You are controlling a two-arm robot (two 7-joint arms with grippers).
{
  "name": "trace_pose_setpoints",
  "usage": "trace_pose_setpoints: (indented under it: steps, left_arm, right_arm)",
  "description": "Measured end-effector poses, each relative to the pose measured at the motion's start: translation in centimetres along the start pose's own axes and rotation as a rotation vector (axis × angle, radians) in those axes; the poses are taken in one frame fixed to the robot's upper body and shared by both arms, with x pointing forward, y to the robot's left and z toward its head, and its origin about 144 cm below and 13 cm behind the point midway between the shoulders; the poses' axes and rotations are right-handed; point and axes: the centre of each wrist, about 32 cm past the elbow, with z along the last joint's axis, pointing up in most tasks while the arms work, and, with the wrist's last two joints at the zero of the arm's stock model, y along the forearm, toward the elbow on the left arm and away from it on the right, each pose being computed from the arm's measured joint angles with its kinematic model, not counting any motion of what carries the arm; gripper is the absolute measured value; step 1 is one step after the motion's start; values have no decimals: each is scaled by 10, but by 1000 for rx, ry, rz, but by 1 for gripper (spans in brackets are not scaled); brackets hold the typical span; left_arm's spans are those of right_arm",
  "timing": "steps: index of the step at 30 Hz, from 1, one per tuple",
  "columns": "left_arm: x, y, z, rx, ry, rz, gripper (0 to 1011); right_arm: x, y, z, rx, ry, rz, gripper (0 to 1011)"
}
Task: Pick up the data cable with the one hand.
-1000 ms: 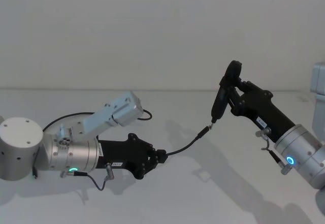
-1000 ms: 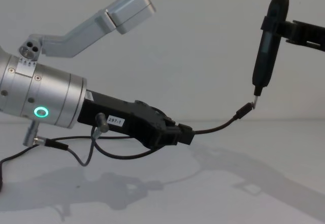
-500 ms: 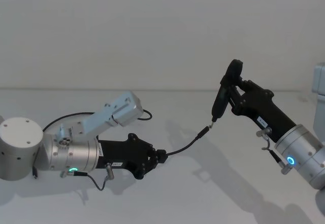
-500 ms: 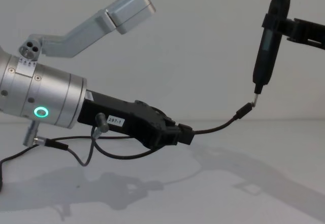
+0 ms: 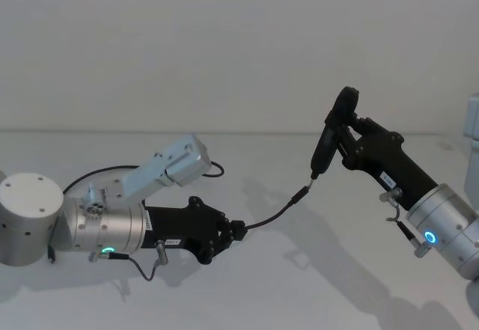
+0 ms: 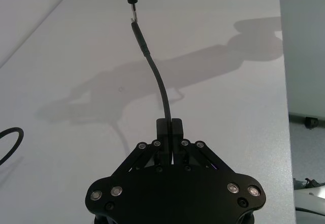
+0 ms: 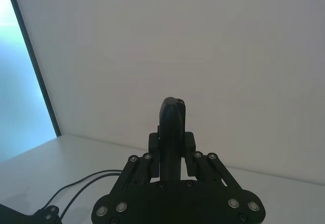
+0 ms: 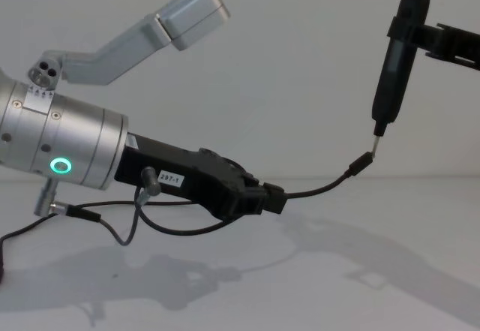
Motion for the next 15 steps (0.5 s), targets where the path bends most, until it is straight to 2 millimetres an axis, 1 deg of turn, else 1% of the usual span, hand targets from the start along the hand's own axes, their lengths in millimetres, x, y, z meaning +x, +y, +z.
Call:
trace_pose_setpoints:
  steps: [15]
  left_arm:
    - [0,0,0,0,0,0,38]
  right_arm:
    - [0,-1,0,6,11,8,279]
